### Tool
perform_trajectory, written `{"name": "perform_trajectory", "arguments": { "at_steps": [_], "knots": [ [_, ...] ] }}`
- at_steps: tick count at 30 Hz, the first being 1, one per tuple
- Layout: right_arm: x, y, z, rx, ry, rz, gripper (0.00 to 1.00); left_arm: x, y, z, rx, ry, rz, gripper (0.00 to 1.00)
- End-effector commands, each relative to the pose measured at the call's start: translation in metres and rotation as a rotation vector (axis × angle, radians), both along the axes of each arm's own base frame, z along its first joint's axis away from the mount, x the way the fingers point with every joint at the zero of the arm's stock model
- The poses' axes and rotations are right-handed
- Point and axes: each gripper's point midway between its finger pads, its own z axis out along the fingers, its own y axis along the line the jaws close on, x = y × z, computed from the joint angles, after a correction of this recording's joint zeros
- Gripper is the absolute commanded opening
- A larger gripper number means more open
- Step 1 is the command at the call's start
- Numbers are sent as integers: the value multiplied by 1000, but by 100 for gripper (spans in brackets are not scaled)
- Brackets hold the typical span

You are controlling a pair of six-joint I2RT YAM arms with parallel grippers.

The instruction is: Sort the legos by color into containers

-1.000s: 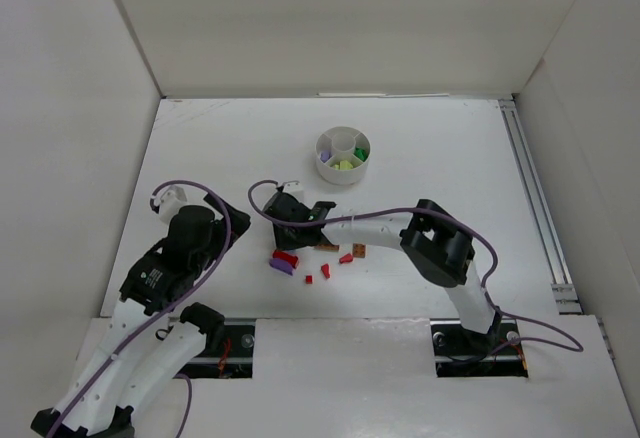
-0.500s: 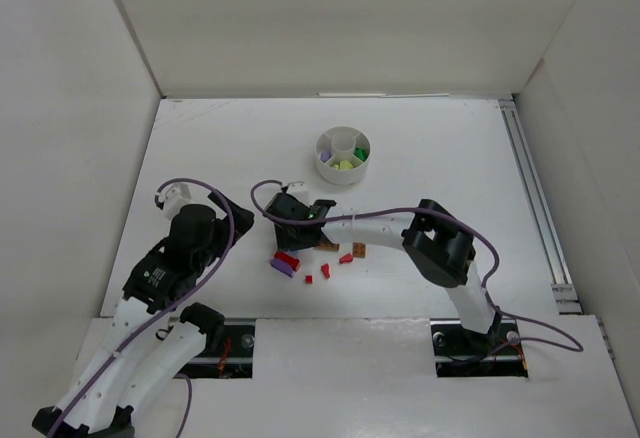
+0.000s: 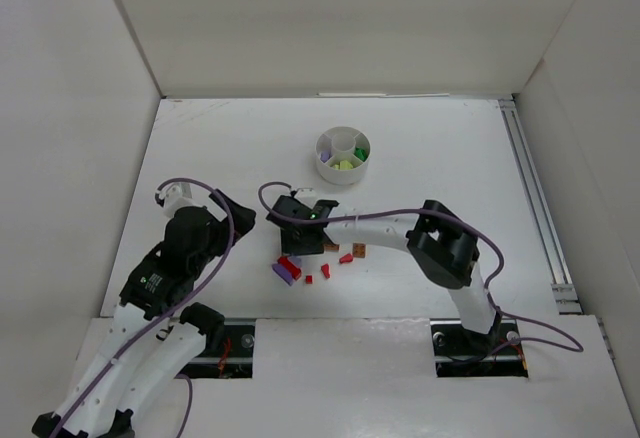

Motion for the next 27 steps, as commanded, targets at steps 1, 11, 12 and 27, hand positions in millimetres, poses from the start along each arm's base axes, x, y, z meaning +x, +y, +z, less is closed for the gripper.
{"name": "perform_trajectory", "arguments": {
  "at_steps": [1,11,12,27],
  "knots": [
    [-19,-3,16,11,14,24,59,5,-5,4,8,-32,-36,100],
    [2,-7,82,21,-214,229,57,5,-16,5,-2,-56,-109,100],
    [-3,-3,84,52,-208,262,57,4,-17,5,-8,-54,-118,100],
    [-21,-3,44,-170,-441,1361,61,3,-24,8,-7,-70,-165,100]
  ]
}}
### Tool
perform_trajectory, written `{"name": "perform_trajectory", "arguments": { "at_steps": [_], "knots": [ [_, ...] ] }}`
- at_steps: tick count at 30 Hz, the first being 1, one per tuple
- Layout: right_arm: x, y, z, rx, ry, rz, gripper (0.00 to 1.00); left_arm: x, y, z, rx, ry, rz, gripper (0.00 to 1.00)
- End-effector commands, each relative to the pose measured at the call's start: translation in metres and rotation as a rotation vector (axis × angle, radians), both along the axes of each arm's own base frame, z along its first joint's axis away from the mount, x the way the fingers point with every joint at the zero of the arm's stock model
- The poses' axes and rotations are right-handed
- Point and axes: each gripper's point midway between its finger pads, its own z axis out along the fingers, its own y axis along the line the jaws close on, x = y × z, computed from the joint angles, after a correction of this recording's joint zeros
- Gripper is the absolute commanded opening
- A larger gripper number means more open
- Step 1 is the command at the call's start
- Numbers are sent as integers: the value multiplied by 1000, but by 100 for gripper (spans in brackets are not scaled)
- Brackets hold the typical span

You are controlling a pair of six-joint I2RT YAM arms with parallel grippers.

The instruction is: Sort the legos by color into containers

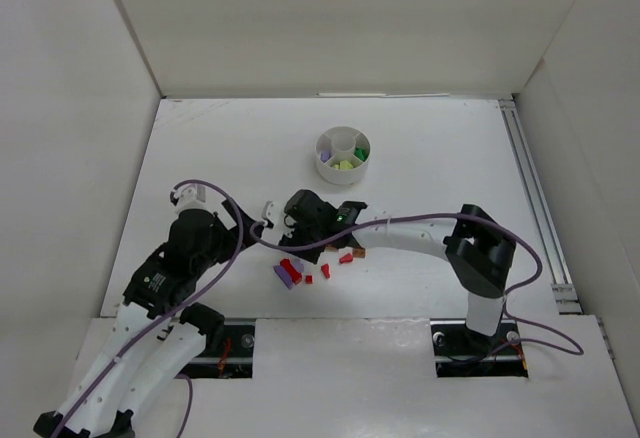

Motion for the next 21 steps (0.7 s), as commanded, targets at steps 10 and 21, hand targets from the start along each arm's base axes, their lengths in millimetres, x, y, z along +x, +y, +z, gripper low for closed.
{"name": "perform_trajectory", "arguments": {
  "at_steps": [10,21],
  "knots": [
    [-43,-5,-35,-85,30,375,61,19,18,38,-35,-144,150,100],
    [-40,11,-23,-13,-17,413,61,22,27,49,-22,-145,208,100]
  ]
}}
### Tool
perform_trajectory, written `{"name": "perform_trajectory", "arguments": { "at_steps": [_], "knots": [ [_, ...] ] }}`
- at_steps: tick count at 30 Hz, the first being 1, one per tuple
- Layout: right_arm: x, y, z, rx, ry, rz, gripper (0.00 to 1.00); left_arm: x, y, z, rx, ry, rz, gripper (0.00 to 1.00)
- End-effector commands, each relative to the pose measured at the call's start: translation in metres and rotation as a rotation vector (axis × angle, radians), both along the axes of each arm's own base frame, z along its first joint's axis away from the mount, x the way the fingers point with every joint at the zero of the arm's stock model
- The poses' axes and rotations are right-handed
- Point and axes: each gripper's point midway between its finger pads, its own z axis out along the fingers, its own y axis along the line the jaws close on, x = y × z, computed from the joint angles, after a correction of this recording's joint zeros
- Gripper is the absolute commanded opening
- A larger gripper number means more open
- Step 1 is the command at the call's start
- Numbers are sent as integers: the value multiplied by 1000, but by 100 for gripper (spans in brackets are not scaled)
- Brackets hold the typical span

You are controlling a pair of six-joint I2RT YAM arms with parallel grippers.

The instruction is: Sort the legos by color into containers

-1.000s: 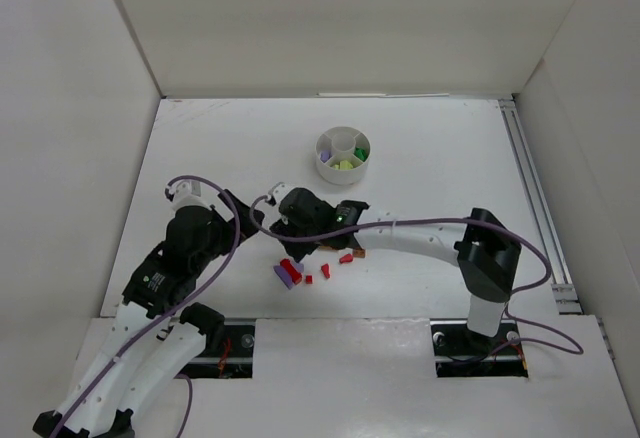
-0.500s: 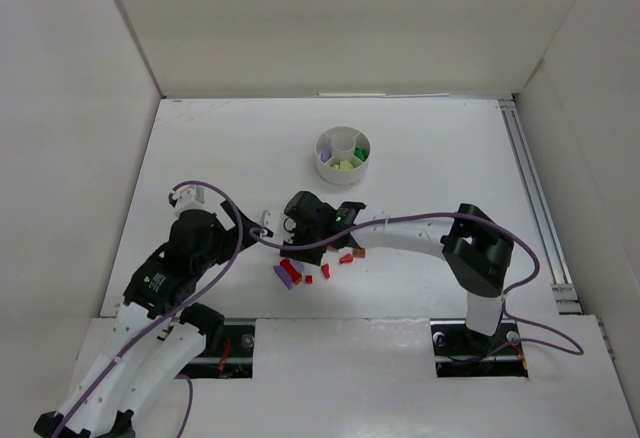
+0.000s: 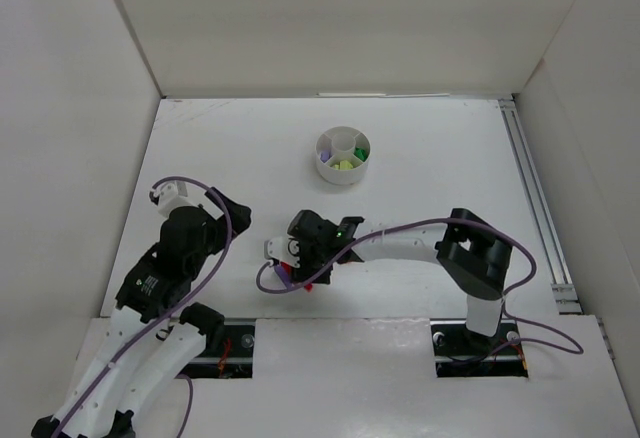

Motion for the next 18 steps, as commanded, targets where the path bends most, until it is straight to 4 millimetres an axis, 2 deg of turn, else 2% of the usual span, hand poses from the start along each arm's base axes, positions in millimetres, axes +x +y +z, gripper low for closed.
{"name": "perform_trajectory", "arguments": {
  "at_steps": [1,8,14,18],
  "knots": [
    [11,29,18,85,-49,42,61,8,4,18,-9,-46,45,100],
    [21,34,18,81,-104,63,61,9,6,15,4,-32,53,100],
    [17,41,9,64,-77,132,61,8,9,17,17,-35,57,100],
    [16,44,10,76,-80,148,61,6,16,19,44,-24,87,100]
  ]
}}
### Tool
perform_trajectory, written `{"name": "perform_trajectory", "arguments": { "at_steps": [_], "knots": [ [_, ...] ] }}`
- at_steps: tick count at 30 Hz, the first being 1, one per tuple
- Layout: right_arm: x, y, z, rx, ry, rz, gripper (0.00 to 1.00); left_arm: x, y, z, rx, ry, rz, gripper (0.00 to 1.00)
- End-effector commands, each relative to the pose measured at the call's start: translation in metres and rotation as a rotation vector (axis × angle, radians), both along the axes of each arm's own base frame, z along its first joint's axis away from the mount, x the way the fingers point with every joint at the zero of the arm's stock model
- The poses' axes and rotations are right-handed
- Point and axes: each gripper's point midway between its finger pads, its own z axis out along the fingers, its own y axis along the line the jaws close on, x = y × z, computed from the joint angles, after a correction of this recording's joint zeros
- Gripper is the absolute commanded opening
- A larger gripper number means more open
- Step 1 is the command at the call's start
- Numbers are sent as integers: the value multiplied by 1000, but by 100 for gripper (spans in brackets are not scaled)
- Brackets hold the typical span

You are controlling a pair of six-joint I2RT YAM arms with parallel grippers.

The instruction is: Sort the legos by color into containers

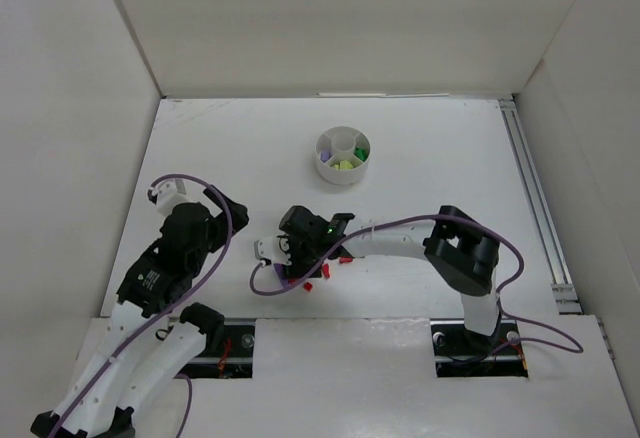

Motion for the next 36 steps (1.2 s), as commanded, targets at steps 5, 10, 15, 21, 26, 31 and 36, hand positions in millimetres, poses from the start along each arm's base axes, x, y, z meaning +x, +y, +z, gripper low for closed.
{"name": "perform_trajectory", "arguments": {
  "at_steps": [5,10,15,21,26,31,36],
  "knots": [
    [-6,25,17,67,-17,140,61,2,14,25,30,-43,64,100],
    [-17,29,10,68,41,186,55,1,19,24,45,-40,82,100],
    [-27,32,9,95,83,216,44,-1,20,24,37,-40,87,100],
    [-29,34,21,139,81,208,16,0,19,22,41,-32,86,100],
    [-24,33,49,178,41,160,9,1,-2,25,13,-35,-29,100],
    [-5,19,93,265,-59,39,6,2,-49,44,-39,-151,-326,100],
    [-4,2,149,414,-69,-63,5,-23,-99,70,-128,-333,-679,100]
  ]
}}
